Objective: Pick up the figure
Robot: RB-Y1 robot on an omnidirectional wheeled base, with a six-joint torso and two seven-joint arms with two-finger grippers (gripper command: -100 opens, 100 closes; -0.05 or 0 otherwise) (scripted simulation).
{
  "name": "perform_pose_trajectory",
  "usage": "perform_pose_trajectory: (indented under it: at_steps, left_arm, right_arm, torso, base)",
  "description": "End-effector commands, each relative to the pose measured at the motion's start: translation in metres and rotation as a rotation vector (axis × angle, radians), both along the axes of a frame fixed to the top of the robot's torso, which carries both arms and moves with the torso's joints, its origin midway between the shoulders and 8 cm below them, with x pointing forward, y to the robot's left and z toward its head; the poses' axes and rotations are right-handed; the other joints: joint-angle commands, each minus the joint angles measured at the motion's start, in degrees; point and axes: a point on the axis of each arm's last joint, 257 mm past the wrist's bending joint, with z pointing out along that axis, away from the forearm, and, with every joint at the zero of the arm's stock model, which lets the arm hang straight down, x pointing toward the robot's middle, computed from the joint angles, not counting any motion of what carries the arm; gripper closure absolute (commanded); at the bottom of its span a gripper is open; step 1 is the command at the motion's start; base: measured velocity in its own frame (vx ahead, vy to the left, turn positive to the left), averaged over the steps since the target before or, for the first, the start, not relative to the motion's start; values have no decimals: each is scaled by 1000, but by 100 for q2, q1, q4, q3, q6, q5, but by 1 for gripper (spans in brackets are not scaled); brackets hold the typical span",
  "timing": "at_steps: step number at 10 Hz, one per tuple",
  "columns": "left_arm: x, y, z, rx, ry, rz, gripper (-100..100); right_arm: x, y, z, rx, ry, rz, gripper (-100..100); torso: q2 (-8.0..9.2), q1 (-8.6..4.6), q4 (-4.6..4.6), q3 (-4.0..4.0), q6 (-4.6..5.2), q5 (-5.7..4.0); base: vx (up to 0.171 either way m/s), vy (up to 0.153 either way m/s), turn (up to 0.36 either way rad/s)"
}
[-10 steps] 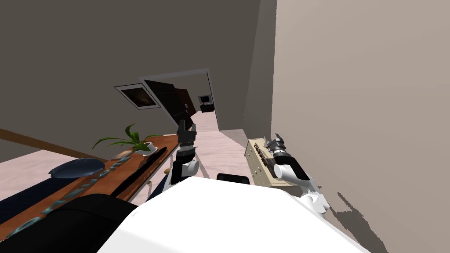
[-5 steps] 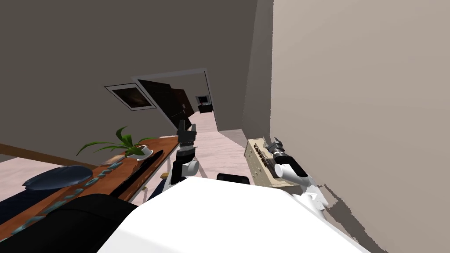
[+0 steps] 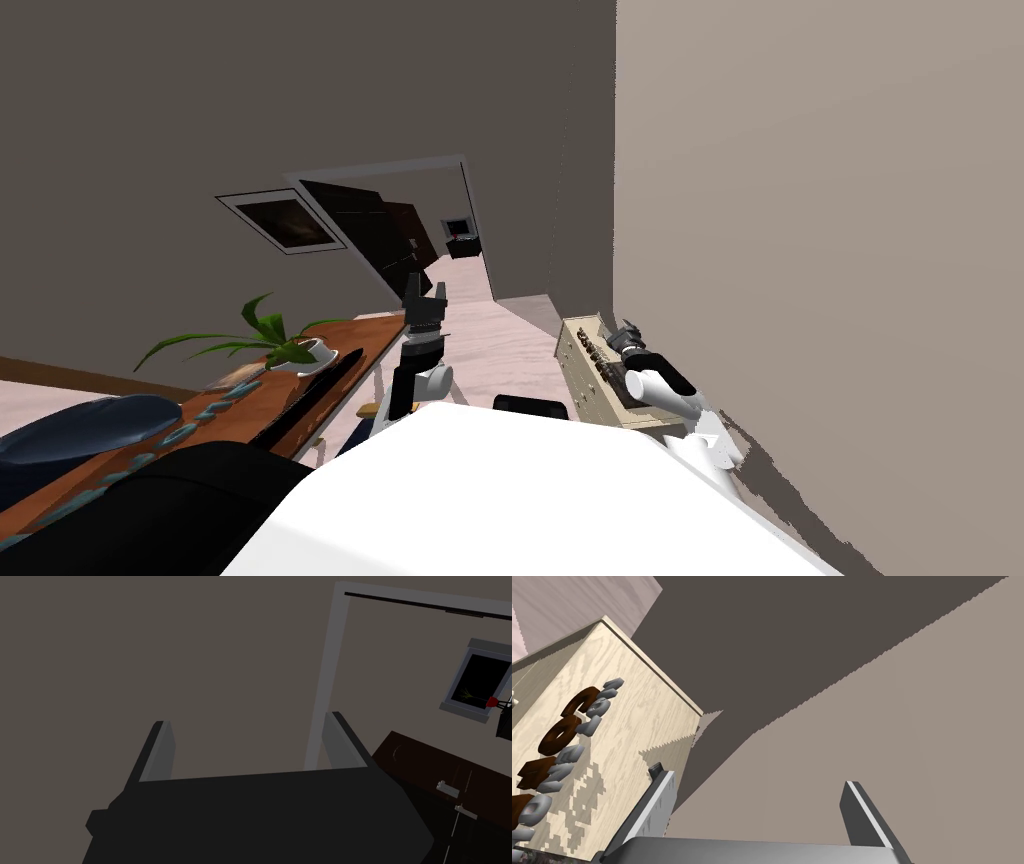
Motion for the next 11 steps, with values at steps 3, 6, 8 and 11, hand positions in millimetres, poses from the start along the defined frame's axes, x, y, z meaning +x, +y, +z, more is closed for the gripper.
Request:
perform_pose_trajectory:
  at_steps: [3, 6, 8, 11]
  left_arm:
    - [0, 0, 0, 0, 0, 0, 0]
    - [0, 0, 0, 0, 0, 0, 0]
    - [0, 0, 0, 0, 0, 0, 0]
    - [0, 0, 0, 0, 0, 0, 0]
  right_arm:
    - [-7, -5, -30, 63, 93, -21, -100]
    - [-17, -16, -64, 151, 190, -64, -100]
    - [-26, -20, -85, 199, 260, -87, -100]
    - [-39, -23, -108, 248, 342, -112, -100]
  torso:
    - [5, -5, 1, 3, 2, -1]
    - [-6, 4, -1, -3, 0, 1]
    - [-9, -2, -2, -5, 0, 0]
    - [-15, 2, -3, -8, 0, 0]
  base:
    - [38, 16, -43]
    - [74, 37, -64]
    - [81, 18, -55]
    - [80, 29, -50]
